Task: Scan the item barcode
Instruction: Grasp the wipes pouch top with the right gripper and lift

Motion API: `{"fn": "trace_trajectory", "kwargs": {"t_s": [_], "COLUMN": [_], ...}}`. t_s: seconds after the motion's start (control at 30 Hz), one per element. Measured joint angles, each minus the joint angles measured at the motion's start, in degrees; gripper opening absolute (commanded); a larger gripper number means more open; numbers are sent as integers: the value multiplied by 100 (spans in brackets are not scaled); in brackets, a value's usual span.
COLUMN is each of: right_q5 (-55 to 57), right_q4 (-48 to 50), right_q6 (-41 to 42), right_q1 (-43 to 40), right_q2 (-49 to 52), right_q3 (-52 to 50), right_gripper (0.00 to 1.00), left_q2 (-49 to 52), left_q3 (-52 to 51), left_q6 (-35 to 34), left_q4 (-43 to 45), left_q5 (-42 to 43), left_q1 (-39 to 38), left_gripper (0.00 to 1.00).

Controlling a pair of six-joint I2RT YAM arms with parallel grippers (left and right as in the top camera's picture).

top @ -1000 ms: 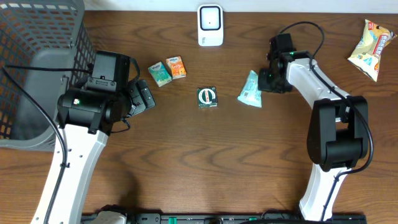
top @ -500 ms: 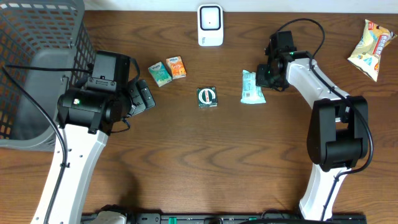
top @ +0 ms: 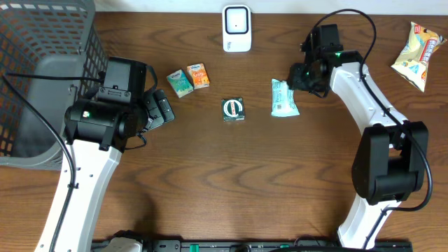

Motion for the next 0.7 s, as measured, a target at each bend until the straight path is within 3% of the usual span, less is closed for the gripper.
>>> {"fn": "trace_trajectory", "kwargs": {"t_s": [0.53,0.7], "right_q5": [-1117,-1427], "right_q4": [129,133], "right_q6": [11,9], "right_q1": [-282,-446], "right_q2": [824,879], "right_q3": [-9,-15], "right_gripper": [59,47], "left_q2": [0,0], "left_q3": [0,0], "left_q6": [0,0], "left_q4": [0,2], "left_q5": [0,0], "left_q1": [0,0], "left_gripper": [98,98]}}
